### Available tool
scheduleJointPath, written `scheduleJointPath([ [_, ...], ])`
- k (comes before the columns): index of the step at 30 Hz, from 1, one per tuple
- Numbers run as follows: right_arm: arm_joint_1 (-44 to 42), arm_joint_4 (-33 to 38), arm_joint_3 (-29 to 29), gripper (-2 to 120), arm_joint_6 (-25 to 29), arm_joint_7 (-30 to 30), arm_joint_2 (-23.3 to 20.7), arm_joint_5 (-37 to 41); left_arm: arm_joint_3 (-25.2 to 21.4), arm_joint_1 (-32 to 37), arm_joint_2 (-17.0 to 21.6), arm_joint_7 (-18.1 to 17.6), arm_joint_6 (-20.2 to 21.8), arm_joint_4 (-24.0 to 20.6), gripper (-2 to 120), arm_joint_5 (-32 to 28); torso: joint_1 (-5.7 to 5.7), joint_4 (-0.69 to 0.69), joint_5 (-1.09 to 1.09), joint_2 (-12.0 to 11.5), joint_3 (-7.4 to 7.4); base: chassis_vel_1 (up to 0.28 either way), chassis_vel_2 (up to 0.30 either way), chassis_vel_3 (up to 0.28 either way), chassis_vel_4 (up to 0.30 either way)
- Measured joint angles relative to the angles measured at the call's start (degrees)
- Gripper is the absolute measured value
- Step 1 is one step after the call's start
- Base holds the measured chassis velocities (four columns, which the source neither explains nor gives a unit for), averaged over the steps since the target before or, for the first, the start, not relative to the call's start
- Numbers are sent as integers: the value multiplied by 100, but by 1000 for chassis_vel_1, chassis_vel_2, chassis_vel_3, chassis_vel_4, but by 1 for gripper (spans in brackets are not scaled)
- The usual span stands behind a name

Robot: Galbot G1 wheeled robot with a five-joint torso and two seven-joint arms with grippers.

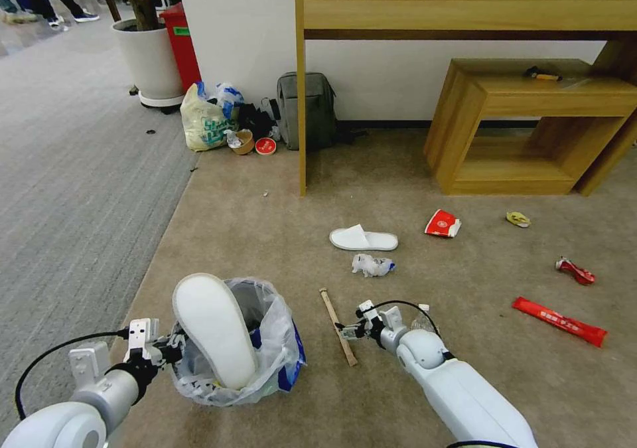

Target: Pick up the trash bin and place the garbage on the floor into it.

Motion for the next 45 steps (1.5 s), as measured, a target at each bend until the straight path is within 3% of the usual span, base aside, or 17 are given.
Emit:
scheduleJointPath([
  [7, 125, -398, -39, 99, 45, 85, 274, -177, 3, -28, 45, 0, 0, 64, 0, -27, 0, 1, 0, 0, 0, 0, 0, 0, 0],
  [11, 136, -497, -62, 89, 36, 127, 322, -209, 4, -50, 88, 2, 0, 77, 0, -39, 0, 0, 0, 0, 0, 0, 0, 0, 0],
  [41, 250, -1086, -6, 60, 245, 129, 679, -414, 85, -84, 133, 5, 0, 124, 0, -47, 0, -3, -3, 1, -1, 0, 0, 0, 0],
  [45, 253, -1116, 5, 49, 275, 133, 692, -429, 90, -74, 140, 5, 0, 107, 0, -46, 0, -4, -3, 1, -1, 0, 0, 0, 0],
])
